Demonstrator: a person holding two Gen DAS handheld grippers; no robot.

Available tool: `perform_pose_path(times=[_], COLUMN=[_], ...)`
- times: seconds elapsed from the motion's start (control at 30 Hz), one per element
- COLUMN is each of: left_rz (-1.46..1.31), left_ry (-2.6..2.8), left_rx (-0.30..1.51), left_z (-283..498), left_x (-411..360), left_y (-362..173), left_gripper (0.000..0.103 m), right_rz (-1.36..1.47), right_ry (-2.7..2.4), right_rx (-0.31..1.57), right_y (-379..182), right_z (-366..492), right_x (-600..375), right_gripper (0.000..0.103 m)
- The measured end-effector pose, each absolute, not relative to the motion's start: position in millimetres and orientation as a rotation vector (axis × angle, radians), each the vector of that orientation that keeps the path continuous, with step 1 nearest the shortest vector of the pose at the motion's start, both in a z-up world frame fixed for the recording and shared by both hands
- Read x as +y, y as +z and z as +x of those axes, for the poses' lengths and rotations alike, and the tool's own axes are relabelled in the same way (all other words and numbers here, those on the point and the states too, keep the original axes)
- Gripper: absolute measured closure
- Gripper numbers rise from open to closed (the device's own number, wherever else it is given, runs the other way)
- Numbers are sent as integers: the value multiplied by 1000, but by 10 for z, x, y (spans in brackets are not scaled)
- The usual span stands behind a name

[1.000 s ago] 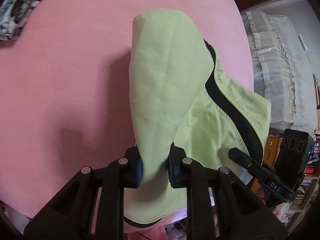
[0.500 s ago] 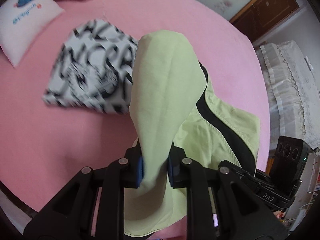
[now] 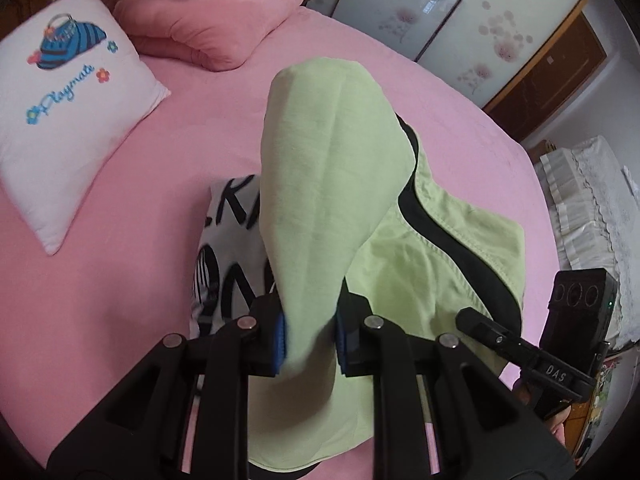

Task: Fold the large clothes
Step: 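Carry the bundle with both tools onto the black-and-white folded garment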

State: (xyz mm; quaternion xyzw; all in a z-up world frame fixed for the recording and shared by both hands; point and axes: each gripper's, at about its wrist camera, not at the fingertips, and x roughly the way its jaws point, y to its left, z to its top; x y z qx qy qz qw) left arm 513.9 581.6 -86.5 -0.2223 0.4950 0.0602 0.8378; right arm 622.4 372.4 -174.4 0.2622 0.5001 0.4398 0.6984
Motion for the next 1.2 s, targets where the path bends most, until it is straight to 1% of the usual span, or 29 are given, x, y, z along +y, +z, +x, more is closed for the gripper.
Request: perform_pose_path(times=[0.1,0.17,0.2,0.27,0.33,0.4,0.47,0.53,0.57,0.6,0.63,0.67,0.73,0.77,0.8,0.83,0.9,0.97,1.03,1.07,1.2], left_rz=[-462,-510,-525,-521,-482,-445,-432,-435,-433,-430,-421,-398,-343,-306,-289,-271,-267,-283,-288,-278,-228], left_ry=[156,182,195,181,150,139,134,139,140,143,148,155,143,123,117,109,110,119,111,96,19], left_rx=[1075,1105,1109,1096,1088,1073,1070,1103,1127,1141,1152,1167,1182,1179,1173,1170,1175,1185,1191,1199,1236], left_z=[5431,5551,5573,5589,5575,5543,5512,5504,5480,5414,5317,5244,5133,5047,4992,4937,4888,4853,4832,4805,4714], left_x=[6079,6280,6350,6450,6404,6363,6328,6224,6190,6125,6064,6017,5923,5851,5820,5771,5727,5684,5698,5677,5621], left_y=[-1463,-1842,-1941,-2089,-2156,-2165,-2127,-2127,-2127,-2067,-2018,-1987,-1974,-1968,-1963,-1952,-1929,-1887,-1869,-1848,-1857], left_gripper=[87,87,86,80,75,74,74,71,69,68,63,56,47,47,47,47,55,64,69,71,71], right_rz=[565,506,491,484,509,506,498,476,463,454,437,412,355,348,355,375,387,415,467,475,445], right_ry=[904,840,815,786,789,775,793,807,813,830,853,860,840,836,827,821,814,813,833,846,855], right_rx=[1188,1211,1213,1219,1259,1308,1335,1369,1394,1408,1399,1381,1363,1369,1382,1398,1409,1427,1437,1435,1441], right_y=[-2294,-2522,-2590,-2709,-2806,-2875,-2881,-2885,-2910,-2933,-2924,-2925,-2904,-2895,-2904,-2911,-2892,-2824,-2736,-2690,-2664], right_z=[6451,6514,6540,6540,6510,6450,6460,6429,6410,6373,6321,6211,6114,6081,6061,6040,5978,5935,5854,5793,5648], right_x=[3848,3859,3846,3698,3576,3470,3488,3493,3530,3513,3517,3435,3468,3500,3515,3531,3498,3497,3434,3378,3295], right_gripper=[89,89,89,88,84,67,63,55,38,28,28,28,47,63,70,74,84,88,90,90,90])
